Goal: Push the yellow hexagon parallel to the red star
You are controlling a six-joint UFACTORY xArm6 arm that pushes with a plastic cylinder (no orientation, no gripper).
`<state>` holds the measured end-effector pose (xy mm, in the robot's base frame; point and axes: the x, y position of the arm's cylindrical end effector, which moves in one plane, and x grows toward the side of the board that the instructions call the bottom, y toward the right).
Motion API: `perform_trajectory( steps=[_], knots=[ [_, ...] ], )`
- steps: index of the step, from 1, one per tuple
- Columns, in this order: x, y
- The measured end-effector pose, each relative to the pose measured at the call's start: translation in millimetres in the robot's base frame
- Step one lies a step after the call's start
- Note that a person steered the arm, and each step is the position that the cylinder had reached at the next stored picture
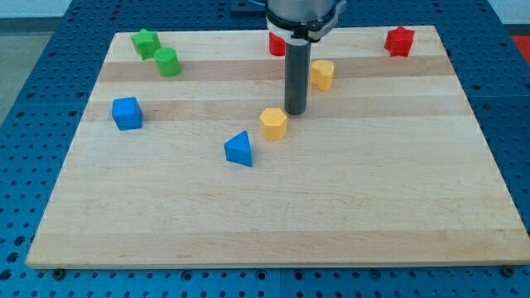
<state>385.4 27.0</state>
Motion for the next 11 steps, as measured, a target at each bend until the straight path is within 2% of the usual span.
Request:
perform_trajectory(
  steps=[2,3,6,8,11],
  knots=[
    [-0.4,-80.6],
    [24.0,-95.1],
    [32.4,-10.8],
    [80.2,14.9],
    [60.7,122.4]
  ],
)
